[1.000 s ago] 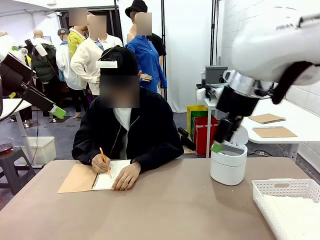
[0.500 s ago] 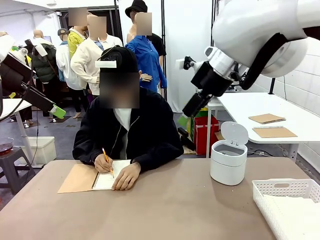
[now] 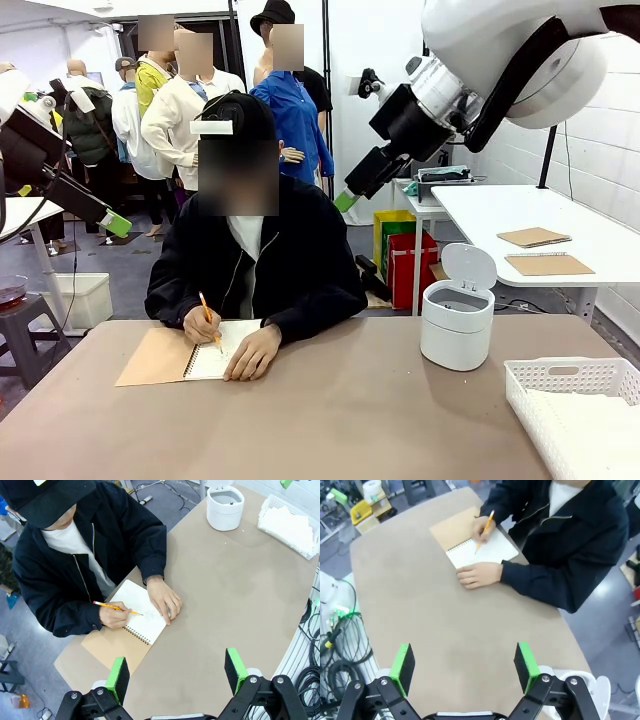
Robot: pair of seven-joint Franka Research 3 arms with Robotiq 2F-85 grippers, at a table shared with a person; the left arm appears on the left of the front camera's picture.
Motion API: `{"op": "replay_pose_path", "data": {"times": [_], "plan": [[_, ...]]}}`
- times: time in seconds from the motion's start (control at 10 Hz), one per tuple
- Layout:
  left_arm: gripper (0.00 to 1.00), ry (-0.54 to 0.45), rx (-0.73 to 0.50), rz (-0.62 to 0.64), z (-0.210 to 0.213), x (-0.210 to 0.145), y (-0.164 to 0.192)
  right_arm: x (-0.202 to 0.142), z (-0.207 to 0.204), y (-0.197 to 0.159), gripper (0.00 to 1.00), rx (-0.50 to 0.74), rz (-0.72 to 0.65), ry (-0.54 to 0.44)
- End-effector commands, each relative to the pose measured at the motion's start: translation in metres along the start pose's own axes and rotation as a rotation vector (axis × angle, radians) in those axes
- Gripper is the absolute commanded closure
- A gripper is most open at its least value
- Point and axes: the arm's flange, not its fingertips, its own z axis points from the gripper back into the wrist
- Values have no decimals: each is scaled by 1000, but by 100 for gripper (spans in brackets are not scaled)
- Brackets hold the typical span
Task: Sort the paper based on its condition.
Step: If a person hands you a paper, place it in the Organizing basket , and if it's crumpled, put it in the Trash can.
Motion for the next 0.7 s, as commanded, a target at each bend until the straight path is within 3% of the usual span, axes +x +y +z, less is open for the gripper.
{"op": "replay_pose_path", "data": {"times": [0.0, 0.5, 0.6], "plan": [[0, 2, -2, 11, 0, 1, -1, 5, -6, 4, 0, -64, -15, -41], [0, 2, -2, 11, 0, 1, -1, 8, -9, 14, 0, -143, -37, -37], [0, 2, -2, 11, 0, 1, -1, 13, -6, 12, 0, -91, -8, -57]]}}
